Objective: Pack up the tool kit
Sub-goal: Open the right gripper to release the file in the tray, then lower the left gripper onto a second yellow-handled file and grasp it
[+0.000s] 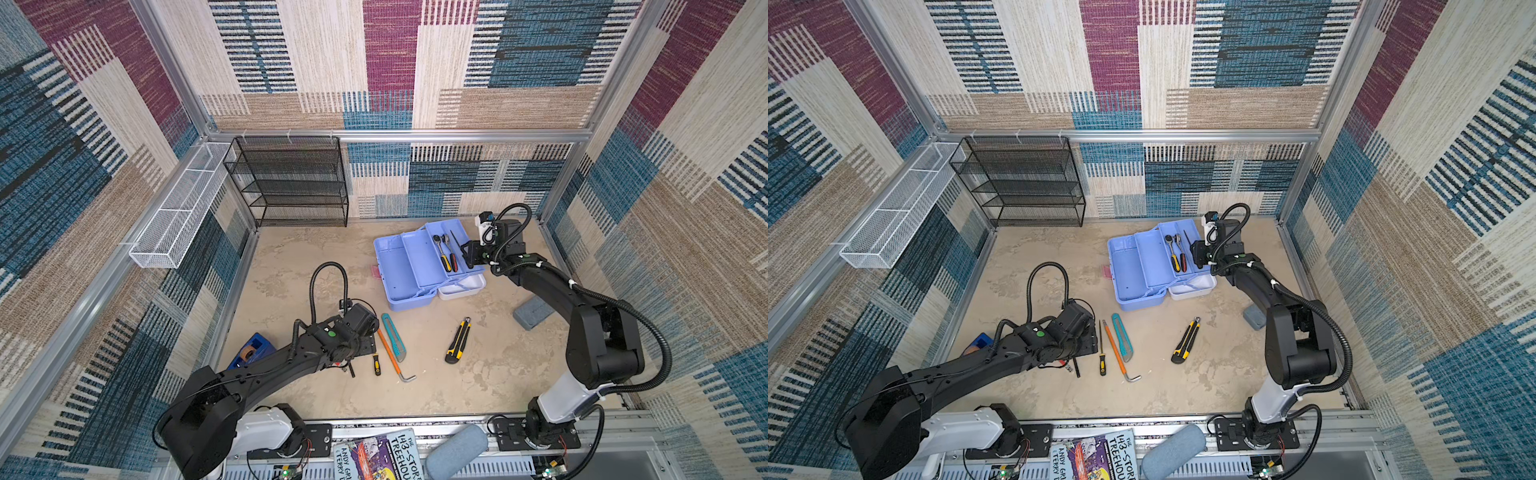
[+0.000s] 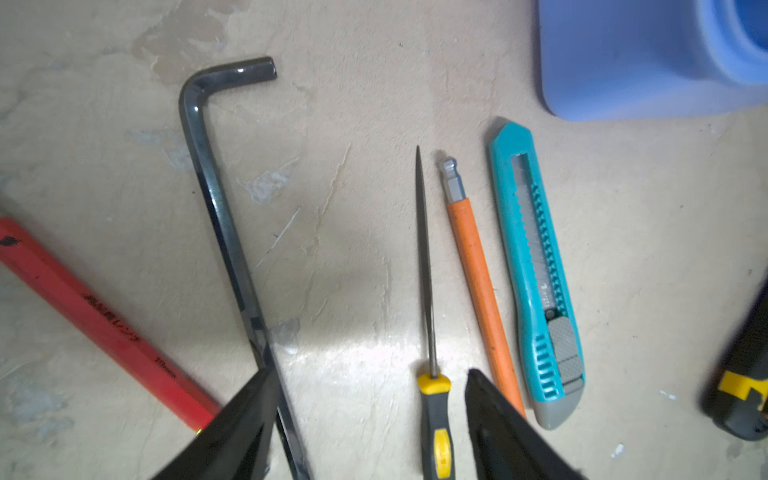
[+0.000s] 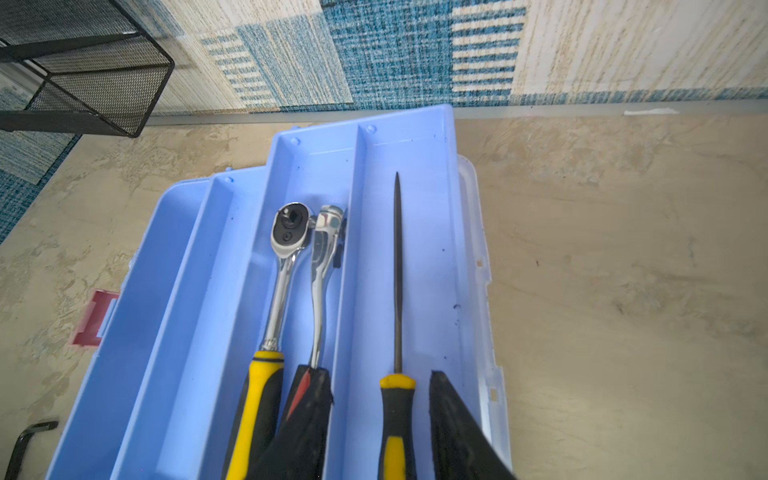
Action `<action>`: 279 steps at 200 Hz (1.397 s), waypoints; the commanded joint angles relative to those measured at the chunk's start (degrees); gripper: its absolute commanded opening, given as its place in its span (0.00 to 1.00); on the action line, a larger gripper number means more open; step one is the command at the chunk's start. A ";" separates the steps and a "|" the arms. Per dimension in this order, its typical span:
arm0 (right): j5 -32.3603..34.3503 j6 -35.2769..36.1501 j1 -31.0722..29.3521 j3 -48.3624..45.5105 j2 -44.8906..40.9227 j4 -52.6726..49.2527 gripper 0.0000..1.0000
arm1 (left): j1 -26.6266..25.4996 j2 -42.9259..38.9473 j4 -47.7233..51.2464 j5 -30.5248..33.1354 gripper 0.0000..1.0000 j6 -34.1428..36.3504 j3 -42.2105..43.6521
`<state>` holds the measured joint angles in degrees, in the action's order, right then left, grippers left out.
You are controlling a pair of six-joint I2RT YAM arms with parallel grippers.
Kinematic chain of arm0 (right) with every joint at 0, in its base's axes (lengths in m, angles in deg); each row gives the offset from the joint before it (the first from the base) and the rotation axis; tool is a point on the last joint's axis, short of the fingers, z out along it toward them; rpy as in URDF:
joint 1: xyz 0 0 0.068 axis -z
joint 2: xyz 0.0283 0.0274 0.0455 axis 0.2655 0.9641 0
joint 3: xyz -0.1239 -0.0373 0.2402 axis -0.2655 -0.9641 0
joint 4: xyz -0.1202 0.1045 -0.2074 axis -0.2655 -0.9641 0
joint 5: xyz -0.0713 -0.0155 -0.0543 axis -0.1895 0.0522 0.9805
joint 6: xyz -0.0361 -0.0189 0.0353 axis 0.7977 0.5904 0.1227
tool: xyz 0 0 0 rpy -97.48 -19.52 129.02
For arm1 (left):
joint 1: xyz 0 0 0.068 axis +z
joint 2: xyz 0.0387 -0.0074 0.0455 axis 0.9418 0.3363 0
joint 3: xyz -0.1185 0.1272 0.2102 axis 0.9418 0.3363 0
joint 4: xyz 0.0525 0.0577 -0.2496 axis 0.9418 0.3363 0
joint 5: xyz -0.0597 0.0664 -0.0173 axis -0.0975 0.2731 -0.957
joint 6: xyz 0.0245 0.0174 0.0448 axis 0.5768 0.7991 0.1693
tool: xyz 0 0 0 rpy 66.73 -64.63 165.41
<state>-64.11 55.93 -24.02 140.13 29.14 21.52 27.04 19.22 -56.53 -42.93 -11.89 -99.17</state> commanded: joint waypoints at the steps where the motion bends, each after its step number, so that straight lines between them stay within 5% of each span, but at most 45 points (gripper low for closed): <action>1: 2.38 0.48 -0.08 -1.03 -1.53 2.74 0.49 | -1.00 0.16 1.98 -0.89 0.68 -1.75 0.32; 61: 4.30 0.92 -0.08 -3.93 -3.87 5.54 0.68 | -5.00 4.00 3.25 -3.18 0.62 -2.99 -1.00; 208: 10.02 2.51 0.19 -9.06 -6.01 8.73 0.82 | -6.61 16.88 5.46 -5.78 0.53 -0.51 -7.49; 279: 10.38 2.40 0.27 -8.80 -6.04 8.12 0.82 | -6.52 17.89 6.96 -5.47 0.24 0.27 -8.07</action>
<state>-54.29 58.31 -23.71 131.19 23.52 27.77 20.46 37.06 -51.90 -48.36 -12.76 -107.54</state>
